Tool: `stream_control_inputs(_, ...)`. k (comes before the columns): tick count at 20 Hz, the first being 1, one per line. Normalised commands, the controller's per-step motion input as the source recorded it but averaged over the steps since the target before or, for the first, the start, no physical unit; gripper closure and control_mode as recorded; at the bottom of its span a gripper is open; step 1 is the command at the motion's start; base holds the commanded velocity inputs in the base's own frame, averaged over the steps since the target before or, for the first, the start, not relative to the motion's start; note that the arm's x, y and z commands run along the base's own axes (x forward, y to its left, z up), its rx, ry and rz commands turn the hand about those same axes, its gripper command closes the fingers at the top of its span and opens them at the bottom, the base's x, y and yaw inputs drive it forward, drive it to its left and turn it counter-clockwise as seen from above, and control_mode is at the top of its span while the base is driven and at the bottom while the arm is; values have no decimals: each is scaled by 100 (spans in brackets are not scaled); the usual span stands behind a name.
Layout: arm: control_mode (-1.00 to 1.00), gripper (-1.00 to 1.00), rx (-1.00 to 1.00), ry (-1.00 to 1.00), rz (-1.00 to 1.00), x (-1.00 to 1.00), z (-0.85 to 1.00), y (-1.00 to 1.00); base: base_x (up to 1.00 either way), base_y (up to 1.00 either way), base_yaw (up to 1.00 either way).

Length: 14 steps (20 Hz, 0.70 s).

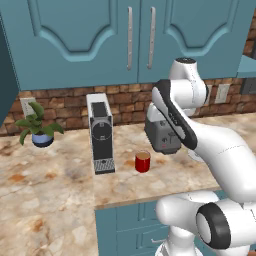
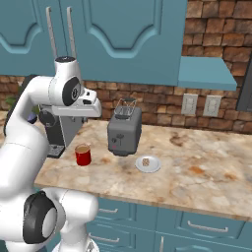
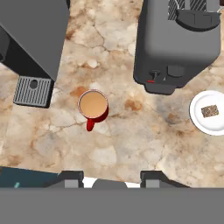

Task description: Take a sugar cube from the saucer and place it inside the coffee. Then, grab milk from the fridge and place it next to the coffee on the counter to sweeten the coffee.

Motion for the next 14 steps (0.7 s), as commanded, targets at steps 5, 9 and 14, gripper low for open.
stream_control_inputs(5, -100, -100, 0, -3, 0, -13, 0, 0, 0, 0, 0)
stream_control_inputs(9, -100, -100, 0, 0, 0, -69, -1, -3, 0, 0, 0)
stream_control_inputs(14, -100, -100, 1, 0, 0, -66, -18, -57, 0, 0, 0)
